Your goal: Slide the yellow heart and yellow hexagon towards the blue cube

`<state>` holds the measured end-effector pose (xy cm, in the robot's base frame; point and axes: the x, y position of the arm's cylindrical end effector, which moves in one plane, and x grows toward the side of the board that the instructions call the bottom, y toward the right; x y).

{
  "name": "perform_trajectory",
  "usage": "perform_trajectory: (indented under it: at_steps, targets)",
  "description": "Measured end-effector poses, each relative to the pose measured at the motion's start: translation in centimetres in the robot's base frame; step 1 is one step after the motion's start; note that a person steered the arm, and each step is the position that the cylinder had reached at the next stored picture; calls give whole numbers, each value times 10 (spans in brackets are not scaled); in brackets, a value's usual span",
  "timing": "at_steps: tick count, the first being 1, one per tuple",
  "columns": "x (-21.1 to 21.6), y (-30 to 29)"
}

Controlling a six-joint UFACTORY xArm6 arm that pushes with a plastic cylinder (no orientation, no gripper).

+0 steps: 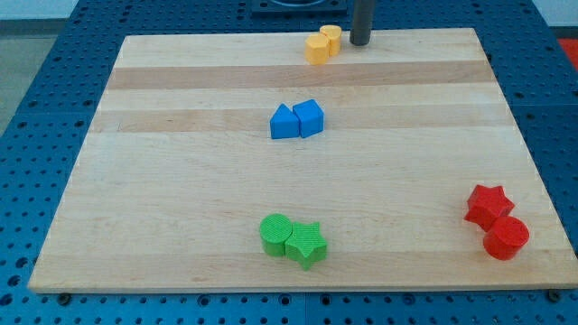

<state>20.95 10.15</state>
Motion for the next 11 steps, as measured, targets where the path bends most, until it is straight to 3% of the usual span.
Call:
perform_trajectory:
  at_steps: [2, 3, 4, 6, 9, 11]
  targets:
    - [44, 40]
    - [3, 43]
    - [-17, 33]
    - [-17, -30]
    - [18, -38]
    - [16, -53]
